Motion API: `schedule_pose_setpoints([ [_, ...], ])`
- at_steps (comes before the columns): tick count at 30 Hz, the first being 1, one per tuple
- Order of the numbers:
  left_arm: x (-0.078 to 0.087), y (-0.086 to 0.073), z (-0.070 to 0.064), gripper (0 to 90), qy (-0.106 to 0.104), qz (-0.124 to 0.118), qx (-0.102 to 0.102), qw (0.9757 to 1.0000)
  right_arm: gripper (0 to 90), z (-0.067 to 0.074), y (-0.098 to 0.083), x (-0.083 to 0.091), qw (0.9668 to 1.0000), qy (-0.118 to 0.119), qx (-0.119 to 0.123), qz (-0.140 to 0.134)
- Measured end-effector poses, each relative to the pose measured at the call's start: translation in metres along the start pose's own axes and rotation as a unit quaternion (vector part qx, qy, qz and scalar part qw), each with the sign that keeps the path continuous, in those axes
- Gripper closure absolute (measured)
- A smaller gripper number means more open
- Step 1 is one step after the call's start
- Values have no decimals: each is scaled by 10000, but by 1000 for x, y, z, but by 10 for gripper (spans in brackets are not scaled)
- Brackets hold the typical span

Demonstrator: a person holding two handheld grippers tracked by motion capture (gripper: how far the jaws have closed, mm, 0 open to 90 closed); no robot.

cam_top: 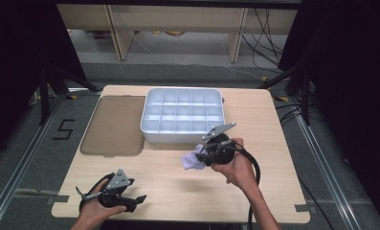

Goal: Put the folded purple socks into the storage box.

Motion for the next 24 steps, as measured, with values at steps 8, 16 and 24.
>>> schedule_pose_setpoints([
  [8,-1,0,0,220,39,-11,47,10000,693,-34,19,18,9991,-395,-127,-8],
  [16,-2,1,-3,194,-17,-38,18,10000,693,-59,33,25,9978,-565,-337,61],
  [24,-3,1,-7,194,-81,11,-64,9999,693,-81,48,26,9954,-861,-424,79],
])
Point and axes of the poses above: each handheld gripper's, and its own axes: x roughly backward along the jaws, y roughly out of its top, z roughly to its left, the point moved 8 cm from there along -x, roughly forward along the jaws, and after that the axes turned 5 degrees about -x, right-handed, at the moved point
